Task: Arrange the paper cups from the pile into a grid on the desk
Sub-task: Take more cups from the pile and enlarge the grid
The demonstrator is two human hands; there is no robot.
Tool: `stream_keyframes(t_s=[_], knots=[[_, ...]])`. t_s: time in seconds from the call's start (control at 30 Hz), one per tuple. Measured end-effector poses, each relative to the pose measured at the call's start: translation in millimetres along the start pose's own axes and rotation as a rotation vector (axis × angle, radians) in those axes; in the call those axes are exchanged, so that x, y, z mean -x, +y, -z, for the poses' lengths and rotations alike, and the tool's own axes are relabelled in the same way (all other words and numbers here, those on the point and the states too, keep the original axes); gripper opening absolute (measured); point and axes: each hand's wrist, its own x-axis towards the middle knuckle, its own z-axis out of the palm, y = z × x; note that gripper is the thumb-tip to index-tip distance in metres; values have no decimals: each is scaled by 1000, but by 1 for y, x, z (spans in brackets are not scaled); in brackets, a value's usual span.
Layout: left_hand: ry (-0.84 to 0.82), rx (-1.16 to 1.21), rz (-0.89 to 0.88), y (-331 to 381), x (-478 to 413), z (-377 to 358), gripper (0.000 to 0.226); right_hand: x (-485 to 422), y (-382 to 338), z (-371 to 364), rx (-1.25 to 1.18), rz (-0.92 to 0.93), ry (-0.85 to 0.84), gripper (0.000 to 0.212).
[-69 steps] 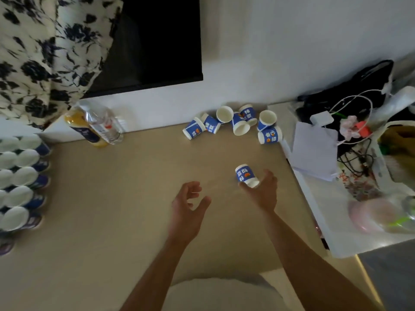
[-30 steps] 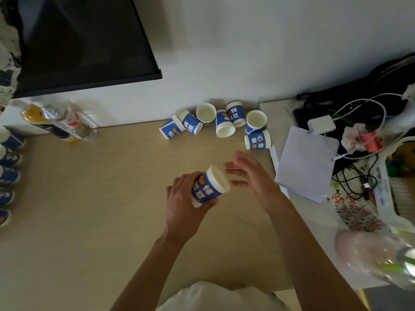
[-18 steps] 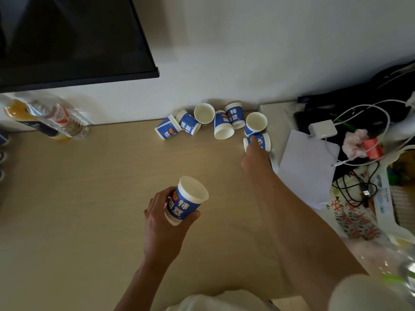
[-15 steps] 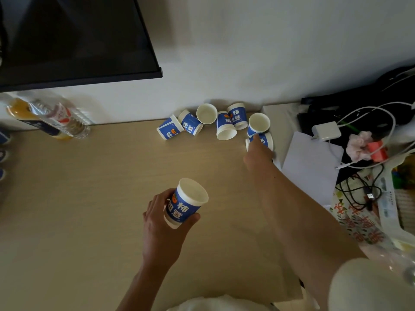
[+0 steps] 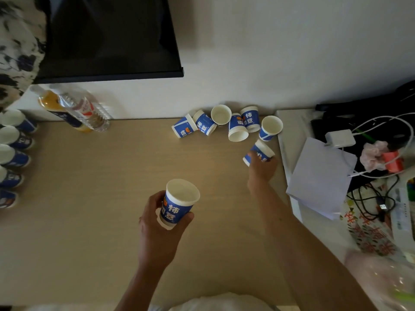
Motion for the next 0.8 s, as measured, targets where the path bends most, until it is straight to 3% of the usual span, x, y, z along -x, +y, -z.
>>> stream_keyframes(t_s=[0.07,0.27,0.8], knots=[[25,2,28,-2,2,7,68,17,13,11,181,238,-95,63],[88,33,92,-13,19,30,68,79,39,36,237,537,-302,69],[300,173,119,-95,80,185,66,307,98,22,268,630,-685,62]])
